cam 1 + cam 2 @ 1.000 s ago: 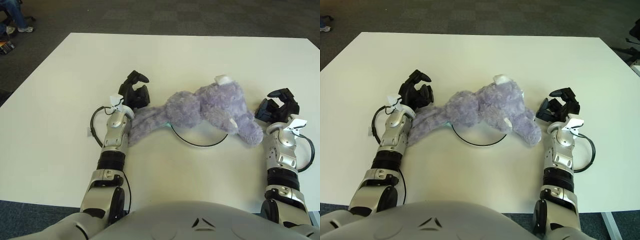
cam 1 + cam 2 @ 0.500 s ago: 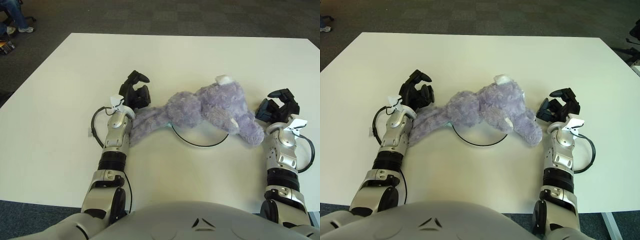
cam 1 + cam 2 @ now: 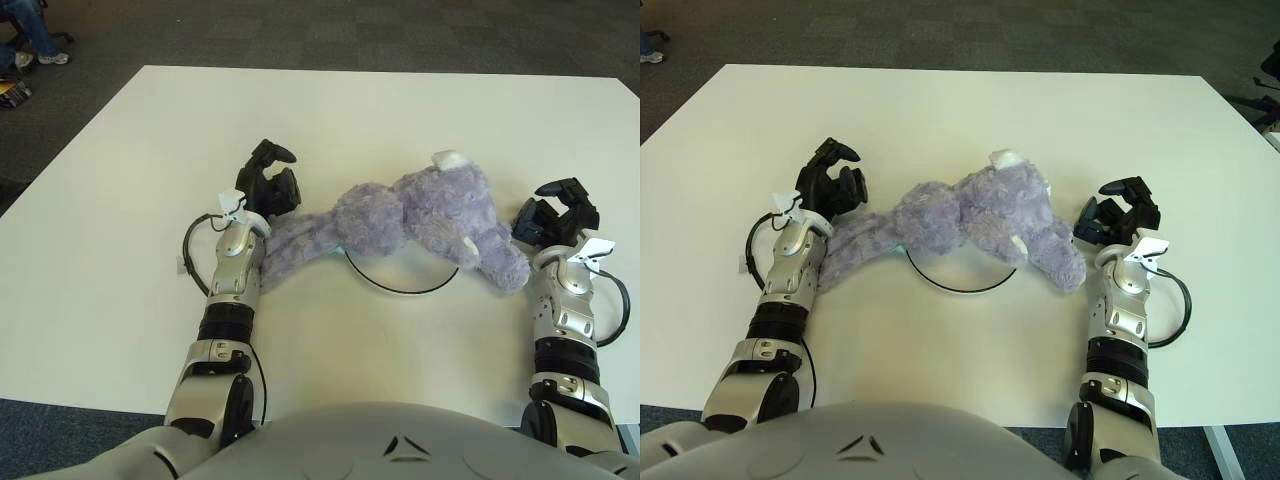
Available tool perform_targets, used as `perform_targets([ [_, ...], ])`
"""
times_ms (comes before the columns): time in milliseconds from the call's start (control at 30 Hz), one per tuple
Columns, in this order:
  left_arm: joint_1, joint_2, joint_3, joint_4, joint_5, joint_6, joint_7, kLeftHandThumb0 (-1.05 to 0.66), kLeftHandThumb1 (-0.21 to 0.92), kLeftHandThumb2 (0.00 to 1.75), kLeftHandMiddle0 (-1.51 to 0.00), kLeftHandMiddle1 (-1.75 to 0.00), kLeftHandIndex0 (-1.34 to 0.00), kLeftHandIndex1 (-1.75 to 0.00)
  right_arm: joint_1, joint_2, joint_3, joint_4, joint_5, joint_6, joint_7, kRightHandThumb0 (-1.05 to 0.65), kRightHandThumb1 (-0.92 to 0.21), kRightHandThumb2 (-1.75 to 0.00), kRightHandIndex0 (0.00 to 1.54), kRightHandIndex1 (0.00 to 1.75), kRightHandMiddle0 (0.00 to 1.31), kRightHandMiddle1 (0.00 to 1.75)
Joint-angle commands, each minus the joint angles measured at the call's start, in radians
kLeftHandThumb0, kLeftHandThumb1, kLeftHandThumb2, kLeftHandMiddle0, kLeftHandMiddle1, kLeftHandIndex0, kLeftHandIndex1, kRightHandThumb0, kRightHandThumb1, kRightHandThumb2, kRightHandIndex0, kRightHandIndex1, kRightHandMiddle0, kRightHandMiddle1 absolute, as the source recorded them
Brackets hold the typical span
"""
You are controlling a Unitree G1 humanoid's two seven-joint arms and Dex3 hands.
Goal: Put the doll into the plate.
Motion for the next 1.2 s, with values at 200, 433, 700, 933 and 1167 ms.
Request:
perform_targets([
  [200, 0.051, -0.044, 0.003, 0.043, -0.014, -0.027, 0.021, -0.44, 0.42, 1.19, -1.18, -1.75, -0.53, -1.75, 0.026, 0.021, 0.0, 0.014, 0.012, 0.036, 0.001, 0.0, -0.05, -1.61, 0.84, 1.68, 0.57, 1.75],
  [433, 0.049, -0.051, 0.008, 0.051, -0.008, -0.045, 0.036, -0.45, 0.42, 1.19, -1.19, -1.75, -0.53, -1.75, 0.027, 0.02, -0.001, 0.013, 0.017, 0.035, 0.01, 0.0, -0.05, -1.61, 0.84, 1.69, 0.57, 1.75],
  [700, 0.048, -0.063, 0.014, 0.06, -0.001, -0.072, 0.069, -0.45, 0.41, 1.19, -1.2, -1.75, -0.53, -1.75, 0.035, 0.019, 0.008, -0.002, 0.009, 0.051, 0.014, 0.0, -0.05, -1.61, 0.84, 1.69, 0.57, 1.75],
  [933, 0.045, -0.071, 0.017, 0.072, -0.002, -0.095, 0.093, -0.44, 0.43, 1.18, -1.19, -1.75, -0.52, -1.75, 0.041, 0.012, 0.022, -0.015, 0.004, 0.08, 0.023, 0.0, -0.05, -1.61, 0.85, 1.68, 0.57, 1.75],
  [1167, 0.042, -0.075, 0.019, 0.084, -0.009, -0.111, 0.099, -0.44, 0.44, 1.16, -1.18, -1.75, -0.51, -1.75, 0.045, 0.006, 0.031, -0.026, 0.005, 0.11, 0.039, 0.0, -0.05, -1.61, 0.85, 1.68, 0.57, 1.75],
])
